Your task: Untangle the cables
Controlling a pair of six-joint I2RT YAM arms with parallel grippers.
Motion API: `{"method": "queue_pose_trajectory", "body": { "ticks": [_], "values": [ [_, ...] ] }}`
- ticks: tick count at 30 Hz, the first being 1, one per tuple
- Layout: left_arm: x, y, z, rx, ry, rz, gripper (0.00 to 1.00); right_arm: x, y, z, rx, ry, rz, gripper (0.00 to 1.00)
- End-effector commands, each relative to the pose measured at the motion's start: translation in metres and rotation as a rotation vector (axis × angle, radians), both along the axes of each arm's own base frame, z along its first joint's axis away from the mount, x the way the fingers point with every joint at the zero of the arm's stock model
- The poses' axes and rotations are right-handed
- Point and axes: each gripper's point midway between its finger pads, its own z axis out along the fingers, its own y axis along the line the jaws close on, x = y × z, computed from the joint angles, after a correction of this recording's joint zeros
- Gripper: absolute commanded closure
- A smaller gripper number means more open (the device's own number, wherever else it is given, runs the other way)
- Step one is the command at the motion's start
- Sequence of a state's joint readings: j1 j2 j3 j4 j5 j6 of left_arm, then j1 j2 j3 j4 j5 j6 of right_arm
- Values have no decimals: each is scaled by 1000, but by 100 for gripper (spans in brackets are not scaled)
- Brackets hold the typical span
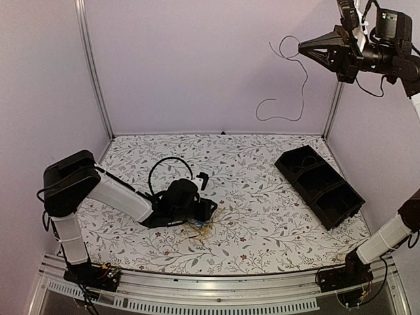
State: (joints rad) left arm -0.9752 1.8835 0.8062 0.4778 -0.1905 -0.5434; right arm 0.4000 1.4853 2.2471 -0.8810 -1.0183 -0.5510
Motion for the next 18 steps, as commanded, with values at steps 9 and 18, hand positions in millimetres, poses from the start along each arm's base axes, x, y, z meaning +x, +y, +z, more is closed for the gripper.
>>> {"method": "queue_pose_trajectory", "body": {
  "ticks": [9,18],
  "values": [
    [-5,-27,97,-161,-114,-167,49,98,-47,-45,9,99,-417,100],
    [-20,-35,205,-187,-243,-322,43,131,-70,-103,-11,207,-556,100]
  ]
}}
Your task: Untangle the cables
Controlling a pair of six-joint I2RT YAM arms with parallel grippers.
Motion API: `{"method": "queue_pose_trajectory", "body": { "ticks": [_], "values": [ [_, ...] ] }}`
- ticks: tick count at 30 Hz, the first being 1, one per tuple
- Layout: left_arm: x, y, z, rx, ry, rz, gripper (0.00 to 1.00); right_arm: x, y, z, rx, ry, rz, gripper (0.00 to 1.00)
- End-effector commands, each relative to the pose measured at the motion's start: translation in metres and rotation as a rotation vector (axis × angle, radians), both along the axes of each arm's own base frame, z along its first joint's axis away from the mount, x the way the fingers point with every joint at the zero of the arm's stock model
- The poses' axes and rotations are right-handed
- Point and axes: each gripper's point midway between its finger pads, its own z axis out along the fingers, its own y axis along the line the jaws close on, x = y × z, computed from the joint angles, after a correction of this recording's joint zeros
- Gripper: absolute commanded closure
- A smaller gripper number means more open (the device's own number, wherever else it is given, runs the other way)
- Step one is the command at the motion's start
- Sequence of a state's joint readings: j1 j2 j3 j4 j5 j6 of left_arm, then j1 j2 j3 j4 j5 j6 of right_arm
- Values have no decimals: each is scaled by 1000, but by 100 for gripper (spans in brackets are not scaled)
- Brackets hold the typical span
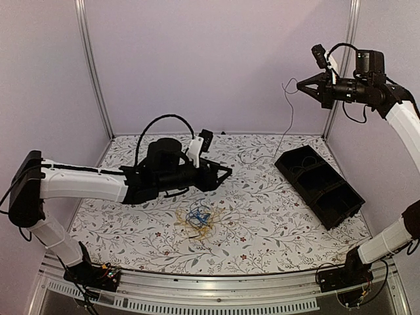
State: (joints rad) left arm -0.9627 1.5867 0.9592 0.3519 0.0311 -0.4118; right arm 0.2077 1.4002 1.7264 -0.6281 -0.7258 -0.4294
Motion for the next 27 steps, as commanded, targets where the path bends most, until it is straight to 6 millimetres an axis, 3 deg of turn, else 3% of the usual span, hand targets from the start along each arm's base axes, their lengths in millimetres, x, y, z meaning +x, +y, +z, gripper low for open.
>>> {"method": "queue_pose_trajectory", "body": {
  "ticks": [1,6,12,16,19,24,27],
  "values": [
    [-6,5,41,63,-85,-62,43,1,-11,13,29,-64,-79,100],
    [18,22,83,100,-180,-2,39,25,-23,2,13,-51,-163,100],
    [58,34,96,126,-152,44,39,65,-66,-19,18,3,-290,100],
    [72,33,91,84,-105,41,40,83,-92,-37,22,56,-356,100],
    [80,34,77,67,-81,41,41,99,-115,-64,-4,111,-423,100],
    [80,40,54,72,-74,24,41,119,-127,-119,-74,216,-467,100],
    [78,45,48,93,-82,23,40,121,-124,-123,-76,228,-442,100]
  ]
}}
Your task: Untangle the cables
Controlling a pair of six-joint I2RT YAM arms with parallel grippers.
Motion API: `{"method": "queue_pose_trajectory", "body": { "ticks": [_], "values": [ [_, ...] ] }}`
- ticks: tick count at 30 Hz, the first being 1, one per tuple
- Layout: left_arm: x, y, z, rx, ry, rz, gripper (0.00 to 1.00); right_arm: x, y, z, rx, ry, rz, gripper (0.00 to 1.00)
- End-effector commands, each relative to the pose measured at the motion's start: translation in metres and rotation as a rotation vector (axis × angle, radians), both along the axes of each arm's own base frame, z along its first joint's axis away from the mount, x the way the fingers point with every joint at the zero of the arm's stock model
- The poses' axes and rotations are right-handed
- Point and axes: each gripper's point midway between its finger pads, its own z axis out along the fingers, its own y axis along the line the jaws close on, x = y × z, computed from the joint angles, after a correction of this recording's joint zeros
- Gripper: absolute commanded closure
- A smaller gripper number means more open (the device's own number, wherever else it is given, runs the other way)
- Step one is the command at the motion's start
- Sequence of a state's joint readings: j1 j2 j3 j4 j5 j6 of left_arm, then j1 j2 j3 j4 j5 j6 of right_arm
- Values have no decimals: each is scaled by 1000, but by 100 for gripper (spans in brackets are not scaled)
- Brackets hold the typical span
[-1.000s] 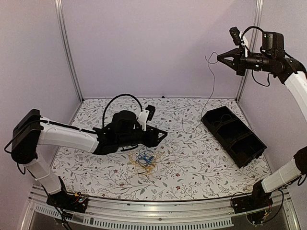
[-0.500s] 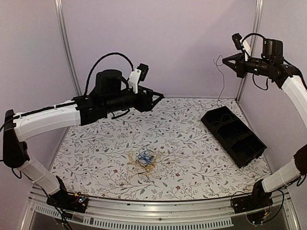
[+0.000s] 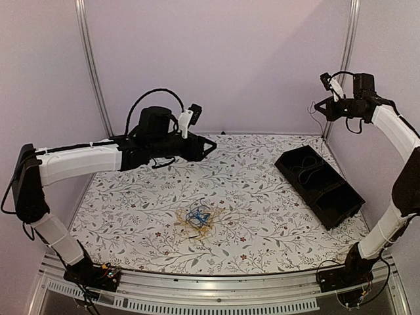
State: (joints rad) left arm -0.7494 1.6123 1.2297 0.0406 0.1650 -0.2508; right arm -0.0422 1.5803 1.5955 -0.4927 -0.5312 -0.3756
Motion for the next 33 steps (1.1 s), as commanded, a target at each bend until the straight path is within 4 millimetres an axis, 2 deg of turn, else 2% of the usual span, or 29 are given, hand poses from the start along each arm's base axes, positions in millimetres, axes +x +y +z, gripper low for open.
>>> {"method": "queue_pose_trajectory", "body": {
  "ticks": [1,9,13,17,20,23,28,33],
  "values": [
    [1,7,2,-10,-34,-12,40,1,2,-8,-3,22,23,100],
    [5,19,0,-3,-38,10,40,-24,22,73,112,-108,111,100],
    [5,21,1,-7,-38,14,40,-30,20,98,111,-163,100,100],
    [7,22,-2,-6,-29,18,40,-30,19,113,107,-198,90,100],
    [7,22,-4,-8,-21,15,40,-28,18,116,107,-206,86,100],
    [7,20,-5,-13,-9,6,40,-19,14,108,100,-191,60,100],
    [5,18,-8,-13,1,-4,40,4,3,75,53,-139,5,100],
    [6,19,-9,-10,0,-1,40,14,-1,51,30,-106,-12,100]
  ]
}}
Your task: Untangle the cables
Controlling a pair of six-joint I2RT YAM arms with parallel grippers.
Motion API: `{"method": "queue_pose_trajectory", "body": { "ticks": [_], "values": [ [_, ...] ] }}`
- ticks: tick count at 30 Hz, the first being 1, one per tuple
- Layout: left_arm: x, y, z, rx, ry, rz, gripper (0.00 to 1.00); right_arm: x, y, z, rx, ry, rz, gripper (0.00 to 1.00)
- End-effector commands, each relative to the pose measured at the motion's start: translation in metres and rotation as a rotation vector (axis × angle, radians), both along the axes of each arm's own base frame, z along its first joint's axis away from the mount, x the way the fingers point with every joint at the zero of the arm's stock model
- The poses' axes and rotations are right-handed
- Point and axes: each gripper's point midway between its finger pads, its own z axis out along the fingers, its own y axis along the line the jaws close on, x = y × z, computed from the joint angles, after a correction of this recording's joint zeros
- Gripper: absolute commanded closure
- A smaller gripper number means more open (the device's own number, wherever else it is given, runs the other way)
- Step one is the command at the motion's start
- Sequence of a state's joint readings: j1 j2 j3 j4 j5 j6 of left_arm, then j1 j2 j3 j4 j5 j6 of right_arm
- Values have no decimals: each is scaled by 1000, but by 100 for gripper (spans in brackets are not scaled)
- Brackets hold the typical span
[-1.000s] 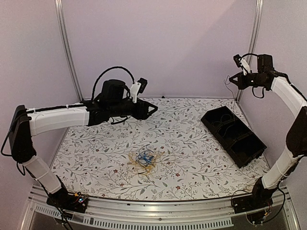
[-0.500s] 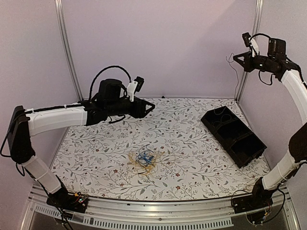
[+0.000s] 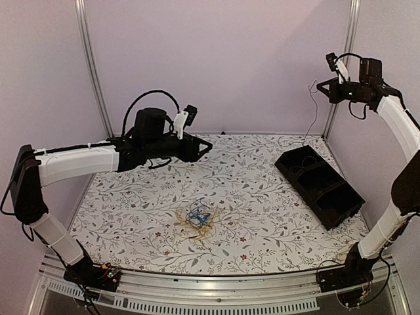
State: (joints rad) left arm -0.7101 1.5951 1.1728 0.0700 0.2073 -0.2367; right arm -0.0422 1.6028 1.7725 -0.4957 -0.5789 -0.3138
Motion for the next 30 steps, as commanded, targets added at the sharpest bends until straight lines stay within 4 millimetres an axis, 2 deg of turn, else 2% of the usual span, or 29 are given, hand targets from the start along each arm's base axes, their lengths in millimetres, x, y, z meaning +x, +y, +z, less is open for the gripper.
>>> {"method": "queue_pose_trajectory", "body": {
  "ticks": [1,11,20,30],
  "values": [
    [2,5,3,-14,-6,4,40,12,-8,-21,-31,20,-37,100],
    [2,4,1,-15,2,1,40,3,-8,-17,-40,6,-40,100],
    [2,2,-2,-19,16,-7,40,-17,-3,25,-20,-71,-17,100],
    [2,1,-5,-19,26,-9,40,-31,-2,34,-20,-81,-16,100]
  ]
}}
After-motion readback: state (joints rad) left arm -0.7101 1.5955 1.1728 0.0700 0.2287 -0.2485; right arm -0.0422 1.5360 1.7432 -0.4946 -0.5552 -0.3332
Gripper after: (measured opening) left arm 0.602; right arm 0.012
